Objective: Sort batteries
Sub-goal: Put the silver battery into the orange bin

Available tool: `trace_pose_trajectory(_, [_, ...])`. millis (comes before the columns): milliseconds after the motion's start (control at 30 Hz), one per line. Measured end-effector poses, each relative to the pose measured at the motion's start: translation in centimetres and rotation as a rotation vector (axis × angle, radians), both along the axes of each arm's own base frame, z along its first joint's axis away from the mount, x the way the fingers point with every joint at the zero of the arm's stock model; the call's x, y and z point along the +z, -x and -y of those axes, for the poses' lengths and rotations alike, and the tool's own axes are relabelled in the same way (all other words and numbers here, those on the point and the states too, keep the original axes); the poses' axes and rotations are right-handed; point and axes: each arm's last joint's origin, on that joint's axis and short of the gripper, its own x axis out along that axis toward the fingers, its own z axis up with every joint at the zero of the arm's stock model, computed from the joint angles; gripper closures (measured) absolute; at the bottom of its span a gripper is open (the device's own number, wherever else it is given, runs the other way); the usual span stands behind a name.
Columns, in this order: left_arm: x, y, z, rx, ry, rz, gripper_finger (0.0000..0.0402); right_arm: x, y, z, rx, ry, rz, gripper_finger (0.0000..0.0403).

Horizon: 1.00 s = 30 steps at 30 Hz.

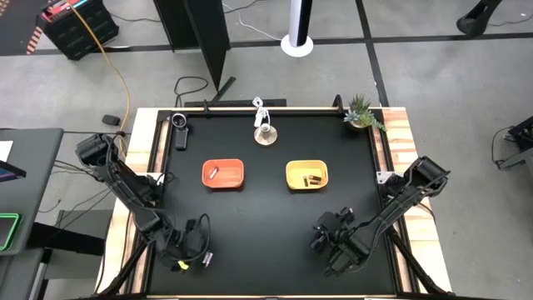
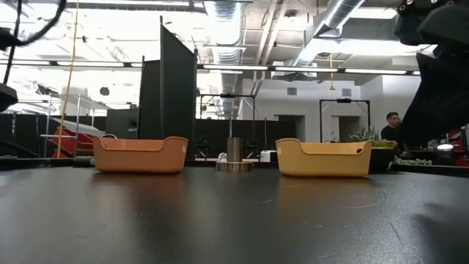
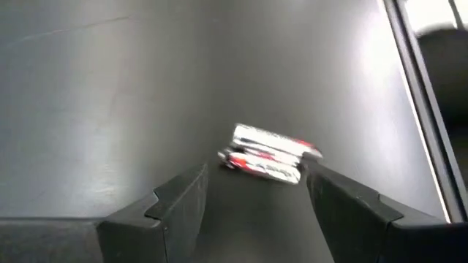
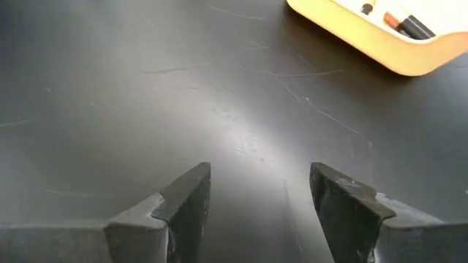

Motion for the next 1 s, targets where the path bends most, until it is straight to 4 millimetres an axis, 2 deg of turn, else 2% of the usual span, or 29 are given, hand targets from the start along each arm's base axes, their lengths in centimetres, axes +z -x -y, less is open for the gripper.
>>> trace_pose_trajectory(500, [-0.44,-0.03,-0.94,0.28,0.089,-0.092,0.0171,0.08,-0.25,-0.13,0.018,0.014,0.031,0.0155])
trace_pose_trajectory(1000, [-0.49,0.1,-0.93,0.375,0.158,-0.126,0.0171,0.08,-0.43,0.0,0.01,0.01,0.035,0.0155])
